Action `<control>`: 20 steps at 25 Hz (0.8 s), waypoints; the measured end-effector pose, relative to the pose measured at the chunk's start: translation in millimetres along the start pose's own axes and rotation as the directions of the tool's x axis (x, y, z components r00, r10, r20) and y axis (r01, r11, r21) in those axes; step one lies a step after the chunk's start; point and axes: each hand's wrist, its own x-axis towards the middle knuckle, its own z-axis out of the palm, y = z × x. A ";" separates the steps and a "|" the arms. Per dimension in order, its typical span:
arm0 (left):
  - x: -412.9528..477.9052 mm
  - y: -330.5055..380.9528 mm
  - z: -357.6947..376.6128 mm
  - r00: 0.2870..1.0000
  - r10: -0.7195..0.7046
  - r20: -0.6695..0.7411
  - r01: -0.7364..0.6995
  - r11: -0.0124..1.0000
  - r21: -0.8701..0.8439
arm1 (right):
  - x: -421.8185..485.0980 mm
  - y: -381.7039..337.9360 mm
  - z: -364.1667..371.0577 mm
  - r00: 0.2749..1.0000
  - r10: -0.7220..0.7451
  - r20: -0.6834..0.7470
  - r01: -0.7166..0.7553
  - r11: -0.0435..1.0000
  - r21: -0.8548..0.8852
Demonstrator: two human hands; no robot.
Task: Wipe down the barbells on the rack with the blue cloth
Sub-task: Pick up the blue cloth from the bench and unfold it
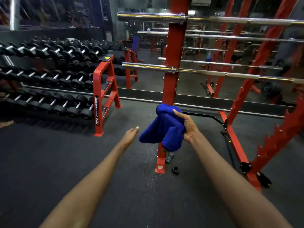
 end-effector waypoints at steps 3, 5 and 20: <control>39.9 20.6 10.6 0.896 -0.215 0.388 0.391 0.795 -0.463 | 31.6 -19.2 16.2 0.999 -0.021 0.028 0.020 1.000 0.021; 55.9 32.0 15.2 0.873 -0.156 0.462 0.434 0.681 -0.590 | 53.4 -29.5 11.6 0.999 -0.026 0.019 0.024 0.998 0.062; 222.5 75.9 0.5 0.986 0.042 0.160 0.105 0.583 -0.806 | 258.8 -49.2 -89.3 0.968 0.072 -0.242 -0.106 0.985 -0.132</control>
